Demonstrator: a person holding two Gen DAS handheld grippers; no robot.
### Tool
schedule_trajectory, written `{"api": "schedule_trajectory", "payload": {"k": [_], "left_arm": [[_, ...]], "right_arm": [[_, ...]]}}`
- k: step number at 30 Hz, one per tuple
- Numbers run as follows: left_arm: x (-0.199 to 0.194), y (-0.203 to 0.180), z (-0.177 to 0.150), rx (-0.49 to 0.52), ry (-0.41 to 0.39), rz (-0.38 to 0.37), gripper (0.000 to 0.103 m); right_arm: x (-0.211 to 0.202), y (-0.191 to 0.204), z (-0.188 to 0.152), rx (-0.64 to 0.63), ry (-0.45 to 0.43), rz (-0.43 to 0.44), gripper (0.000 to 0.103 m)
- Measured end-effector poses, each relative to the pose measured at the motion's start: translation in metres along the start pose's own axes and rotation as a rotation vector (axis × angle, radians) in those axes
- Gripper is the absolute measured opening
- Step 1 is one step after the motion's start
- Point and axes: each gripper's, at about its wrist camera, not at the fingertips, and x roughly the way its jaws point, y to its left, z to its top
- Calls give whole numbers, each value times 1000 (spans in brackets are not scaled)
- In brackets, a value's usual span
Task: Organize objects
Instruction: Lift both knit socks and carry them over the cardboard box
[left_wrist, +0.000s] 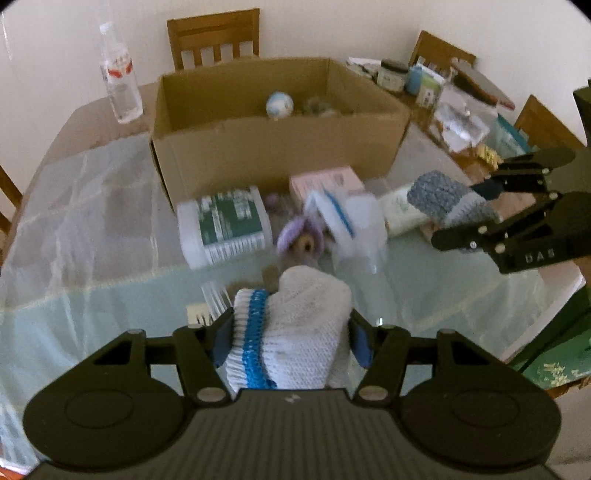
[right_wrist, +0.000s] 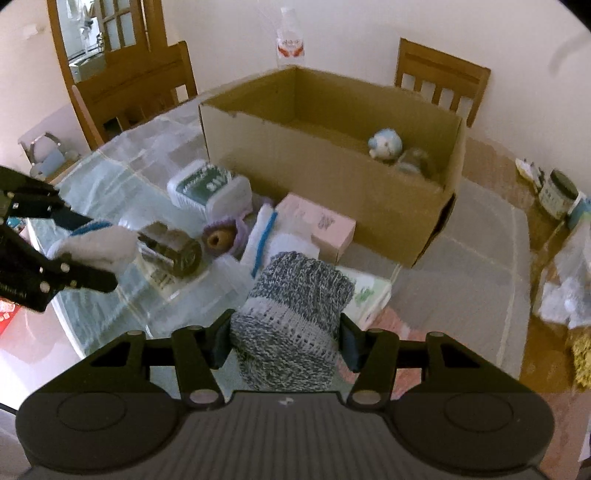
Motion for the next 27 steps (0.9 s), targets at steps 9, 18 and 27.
{"api": "schedule_trajectory", "payload": {"k": [9,18,27], "left_arm": [[-6,21,75,14,-82,18,61],[19,46,153,32,-148,71,61],[60,64,196,7,-131,96,61]], "right_arm": [[-12,-13,51,-24,-68,-6,62],[-4,-33,116,-37,-159,-50,62],[34,-48,158,-29,-143,-77,66]]}}
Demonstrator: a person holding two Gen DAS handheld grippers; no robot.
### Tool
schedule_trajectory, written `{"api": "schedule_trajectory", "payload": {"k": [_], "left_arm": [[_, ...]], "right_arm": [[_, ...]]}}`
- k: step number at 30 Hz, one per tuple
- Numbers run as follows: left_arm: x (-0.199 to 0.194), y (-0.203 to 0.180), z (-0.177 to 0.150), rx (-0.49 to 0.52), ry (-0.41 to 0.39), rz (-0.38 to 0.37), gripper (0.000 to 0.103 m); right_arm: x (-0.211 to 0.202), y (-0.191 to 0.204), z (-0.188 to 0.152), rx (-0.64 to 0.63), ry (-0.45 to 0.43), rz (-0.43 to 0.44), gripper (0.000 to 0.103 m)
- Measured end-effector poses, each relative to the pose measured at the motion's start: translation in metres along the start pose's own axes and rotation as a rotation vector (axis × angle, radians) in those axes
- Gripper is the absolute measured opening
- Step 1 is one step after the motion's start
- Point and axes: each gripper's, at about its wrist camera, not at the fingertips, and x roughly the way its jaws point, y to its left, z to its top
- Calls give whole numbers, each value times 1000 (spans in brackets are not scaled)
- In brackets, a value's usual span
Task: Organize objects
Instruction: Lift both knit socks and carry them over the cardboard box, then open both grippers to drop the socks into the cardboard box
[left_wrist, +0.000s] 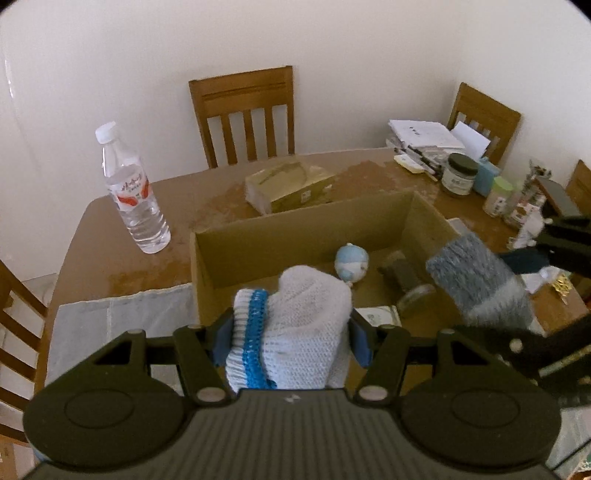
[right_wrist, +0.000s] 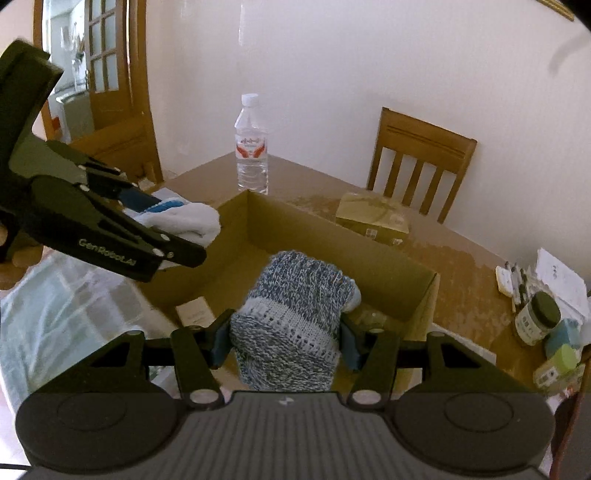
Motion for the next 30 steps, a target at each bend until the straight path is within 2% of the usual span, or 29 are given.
{"api": "schedule_trajectory", "payload": {"k": [1,2,5,8,12,15,23,27,30], "left_arm": [[5,1,1,0,5,3,61],[10,1,2,-2,12,6,61],[22,2,5,1,22,9,61],[33,3,9,-2,23,17,63],[44,4,15,-31,11,56,88],[44,5,18,-38,0,55,93],[33,2,16,-31,1,69,95],[18,-3,9,-25,-15,84,99],[5,-7,2,-17,-23,97,99]], "right_arm": [[1,1,0,3,-3,-2,72],[3,1,0,7,-8,-3,88],[-1,3,-6,15,-34,-19,103],[-7,2,-14,31,-29,-33,103],[-14,-5,-25,60,-15,-65,103],[-20,-12,-34,75,-9,-90,103],[-27,-32,-56,145,20,-177,103],[-31,-35,-65,147,26,-221,103],[-37,-35,-71,156,27,-224,103]]}}
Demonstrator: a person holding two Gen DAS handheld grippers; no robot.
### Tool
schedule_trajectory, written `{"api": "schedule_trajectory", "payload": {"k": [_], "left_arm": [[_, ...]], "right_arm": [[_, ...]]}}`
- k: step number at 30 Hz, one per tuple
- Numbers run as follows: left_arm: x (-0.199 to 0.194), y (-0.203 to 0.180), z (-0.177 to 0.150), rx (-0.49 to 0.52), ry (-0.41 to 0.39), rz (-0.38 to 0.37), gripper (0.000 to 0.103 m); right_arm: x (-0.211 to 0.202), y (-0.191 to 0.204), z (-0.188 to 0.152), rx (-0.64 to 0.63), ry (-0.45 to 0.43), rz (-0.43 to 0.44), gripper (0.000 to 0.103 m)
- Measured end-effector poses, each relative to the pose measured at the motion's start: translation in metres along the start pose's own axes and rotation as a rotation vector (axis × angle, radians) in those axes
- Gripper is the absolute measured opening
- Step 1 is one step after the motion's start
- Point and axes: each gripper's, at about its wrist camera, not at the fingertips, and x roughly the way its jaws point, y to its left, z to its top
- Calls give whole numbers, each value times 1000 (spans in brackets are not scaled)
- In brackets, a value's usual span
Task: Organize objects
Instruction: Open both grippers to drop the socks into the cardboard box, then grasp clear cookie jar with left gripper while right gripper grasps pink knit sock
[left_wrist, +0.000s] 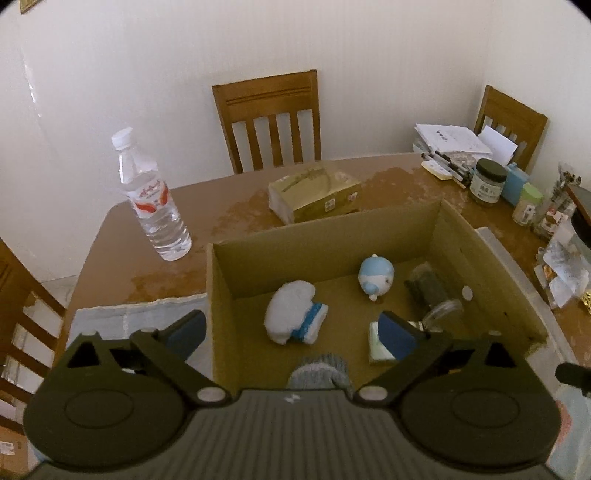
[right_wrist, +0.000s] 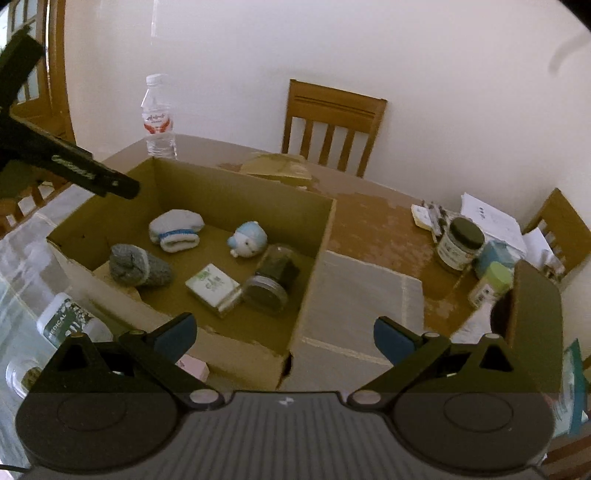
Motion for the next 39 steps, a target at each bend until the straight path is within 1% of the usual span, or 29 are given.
{"api": "schedule_trajectory", "payload": {"k": [2,5,8,10,11,13,16,18,21,23,28,32,36,39], "left_arm": [[-9,-2,-7,-5,-3,-3,100],[-21,-6,-21,-7,-13,14,100],[-32,-10,-43,-2,-33,12,102],[-37,-14,-59,-17,-29,29,102],[-39,-15,-68,-31,-17,35,102],[-43,-17,-86,-55,-2,31,102],[-48,-20,-113,-90,23,34,102],[-52,-24,-130,-95,32,54,102],[-57,-29,-149,-105,53,57,102],[-61,-31,-160,-129,54,62,102],[-68,-39,-177,-181,60,41,102],[-67,-48,-182,-180,79,53,102],[-66,-52,-187,-189,87,60,102],[-61,-55,-191,-195,103,61,102]], "right_arm": [[-4,0,-4,5,5,-4,103],[-10,2,-13,8,-2,-14,103],[-16,7,-28,5,-17,-35,103],[-19,12,-41,-6,-33,-38,103],[-19,14,-46,0,-14,-53,103],[-19,19,-59,2,10,-32,103],[-21,25,-76,5,39,-26,103],[-22,27,-88,11,56,-10,103],[-23,31,-102,0,77,-15,103],[-21,31,-109,0,95,-15,103],[-12,26,-124,40,136,1,103],[0,20,-136,76,170,-15,103],[15,12,-143,139,200,1,103],[26,10,-143,142,213,-6,103]]}}
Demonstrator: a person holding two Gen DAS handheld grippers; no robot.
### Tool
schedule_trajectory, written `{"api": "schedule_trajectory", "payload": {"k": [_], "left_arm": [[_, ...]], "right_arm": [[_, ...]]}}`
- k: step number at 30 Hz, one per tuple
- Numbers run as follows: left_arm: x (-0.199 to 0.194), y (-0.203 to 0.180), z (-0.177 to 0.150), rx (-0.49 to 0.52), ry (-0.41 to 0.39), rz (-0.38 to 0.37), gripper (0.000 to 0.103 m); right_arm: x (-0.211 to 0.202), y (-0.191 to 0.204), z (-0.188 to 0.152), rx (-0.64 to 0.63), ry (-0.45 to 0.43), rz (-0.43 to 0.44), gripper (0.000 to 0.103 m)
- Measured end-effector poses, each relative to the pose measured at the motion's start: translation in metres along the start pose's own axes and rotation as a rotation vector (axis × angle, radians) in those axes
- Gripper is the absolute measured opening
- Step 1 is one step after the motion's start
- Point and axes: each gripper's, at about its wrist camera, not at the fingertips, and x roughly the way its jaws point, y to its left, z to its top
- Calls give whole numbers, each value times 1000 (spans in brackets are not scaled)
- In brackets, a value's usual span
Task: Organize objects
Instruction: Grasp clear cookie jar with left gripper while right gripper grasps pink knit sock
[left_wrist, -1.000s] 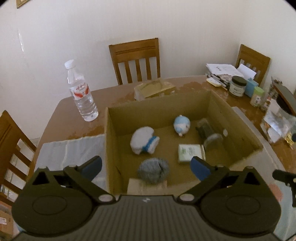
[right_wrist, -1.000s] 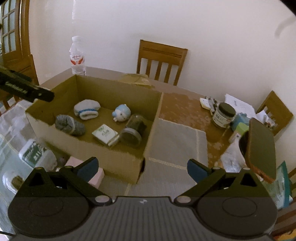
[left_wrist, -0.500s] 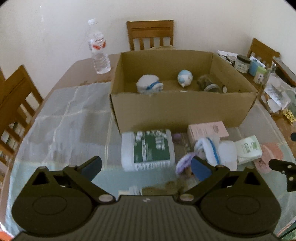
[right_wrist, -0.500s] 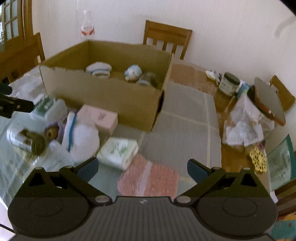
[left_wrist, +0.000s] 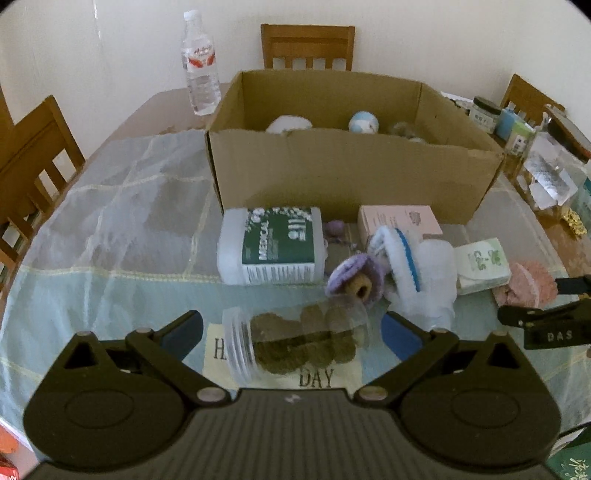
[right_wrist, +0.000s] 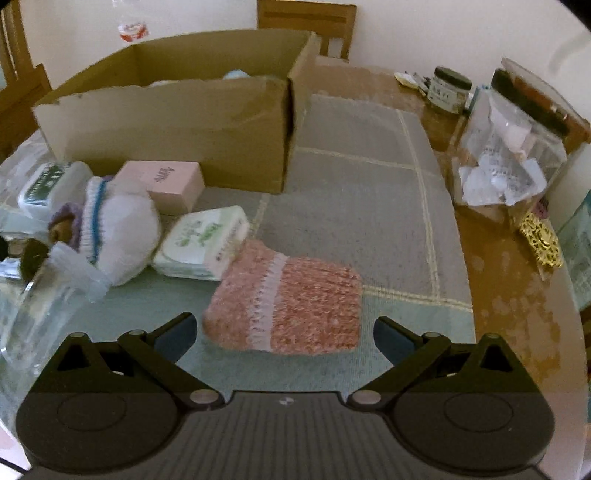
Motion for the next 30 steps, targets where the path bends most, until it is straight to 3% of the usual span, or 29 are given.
{"api": "schedule_trajectory", "payload": {"k": [12,30], "left_arm": [[22,-1,-2,-55,39,11,102],[33,22,-12,-36,55,46,102]], "right_arm": [[10,-2,-2,-1,-5,17,103],[13,0,2,5,-10,12,103]]}}
